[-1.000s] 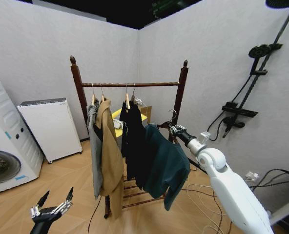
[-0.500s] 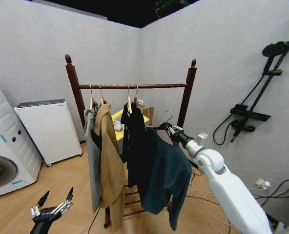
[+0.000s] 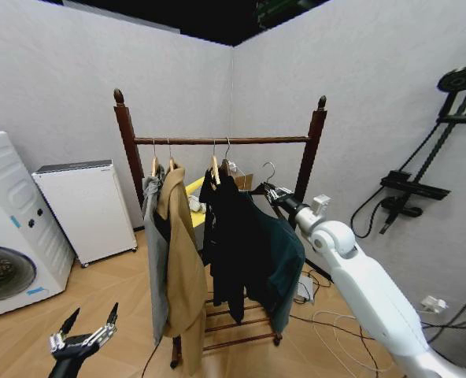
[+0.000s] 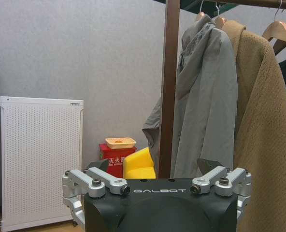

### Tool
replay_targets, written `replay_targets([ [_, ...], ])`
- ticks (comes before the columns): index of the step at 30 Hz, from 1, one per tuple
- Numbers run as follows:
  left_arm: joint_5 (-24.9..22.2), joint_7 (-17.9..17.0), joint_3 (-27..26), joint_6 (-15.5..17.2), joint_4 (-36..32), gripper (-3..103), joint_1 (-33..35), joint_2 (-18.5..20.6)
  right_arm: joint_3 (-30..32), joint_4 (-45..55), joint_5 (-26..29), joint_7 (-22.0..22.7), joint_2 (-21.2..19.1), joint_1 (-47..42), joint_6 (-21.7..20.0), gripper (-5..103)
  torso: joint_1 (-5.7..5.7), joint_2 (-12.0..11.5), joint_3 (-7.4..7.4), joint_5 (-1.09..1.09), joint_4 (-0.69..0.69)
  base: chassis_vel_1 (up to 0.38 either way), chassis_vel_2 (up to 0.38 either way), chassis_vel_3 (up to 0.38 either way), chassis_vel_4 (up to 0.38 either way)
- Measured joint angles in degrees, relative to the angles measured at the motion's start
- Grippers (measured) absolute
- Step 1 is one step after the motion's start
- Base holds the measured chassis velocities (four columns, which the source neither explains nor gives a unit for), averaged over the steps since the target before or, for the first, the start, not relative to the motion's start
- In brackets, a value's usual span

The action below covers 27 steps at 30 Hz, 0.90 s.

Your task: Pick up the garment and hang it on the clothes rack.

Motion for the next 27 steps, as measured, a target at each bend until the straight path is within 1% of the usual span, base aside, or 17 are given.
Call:
replay_targets([
  [3, 0.0, 0.0, 0.0, 0.0, 0.0, 100, 0.0, 0.0, -2.1, -2.6, -0.2, 0.1, 0.7, 5.6, -1.2, 10, 0.02, 0.0, 0.00, -0.01, 0.01, 0.000, 0.000, 0.000, 0.000],
  [9, 0.0, 0.0, 0.0, 0.0, 0.0, 100, 0.0, 0.0, -4.1, -4.5, 0.3, 0.7, 1.2, 10.3, -3.5, 10, 0.01, 0.0, 0.00, -0.01, 0.01, 0.000, 0.000, 0.000, 0.000],
  [13, 0.0, 0.0, 0.0, 0.0, 0.0, 100, 0.0, 0.0, -8.7, -7.8, 1.5, 1.6, 1.9, 15.4, -4.8, 10, 0.01, 0.0, 0.00, -0.01, -0.01, 0.000, 0.000, 0.000, 0.000],
  [15, 0.0, 0.0, 0.0, 0.0, 0.0, 100, 0.0, 0.0, -9.5, -8.4, 1.8, 1.9, 2.2, 16.1, -5.0, 10, 0.00, 0.0, 0.00, -0.02, -0.01, 0.000, 0.000, 0.000, 0.000],
  [17, 0.0, 0.0, 0.0, 0.0, 0.0, 100, 0.0, 0.0, -11.6, -10.7, 2.0, 2.3, 3.5, 18.0, -5.1, 10, 0.01, 0.0, 0.00, 0.01, 0.01, 0.000, 0.000, 0.000, 0.000],
  [18, 0.0, 0.0, 0.0, 0.0, 0.0, 100, 0.0, 0.0, -11.6, -10.7, 2.0, 2.3, 3.5, 18.0, -5.1, 10, 0.01, 0.0, 0.00, 0.01, 0.01, 0.000, 0.000, 0.000, 0.000],
  [20, 0.0, 0.0, 0.0, 0.0, 0.0, 100, 0.0, 0.0, -13.0, -13.3, 2.1, 3.3, 5.7, 20.3, -5.3, 10, 0.01, 0.0, 0.00, -0.01, 0.01, 0.000, 0.000, 0.000, 0.000],
  [21, 0.0, 0.0, 0.0, 0.0, 0.0, 100, 0.0, 0.0, -13.0, -13.3, 2.1, 3.3, 5.7, 20.3, -5.3, 10, 0.01, 0.0, 0.00, -0.01, 0.01, 0.000, 0.000, 0.000, 0.000],
  [24, 0.0, 0.0, 0.0, 0.0, 0.0, 100, 0.0, 0.0, -14.3, -16.3, 1.8, 4.0, 8.2, 22.3, -5.7, 10, 0.01, 0.0, 0.00, -0.01, 0.01, 0.000, 0.000, 0.000, 0.000],
  [25, 0.0, 0.0, 0.0, 0.0, 0.0, 100, 0.0, 0.0, -14.3, -16.3, 1.8, 4.0, 8.2, 22.3, -5.7, 10, 0.01, 0.0, 0.00, -0.01, 0.01, 0.000, 0.000, 0.000, 0.000],
  [27, 0.0, 0.0, 0.0, 0.0, 0.0, 100, 0.0, 0.0, -14.5, -17.8, 1.1, 4.3, 9.7, 22.7, -5.8, 10, 0.01, 0.0, 0.00, -0.02, 0.01, 0.000, 0.000, 0.000, 0.000],
])
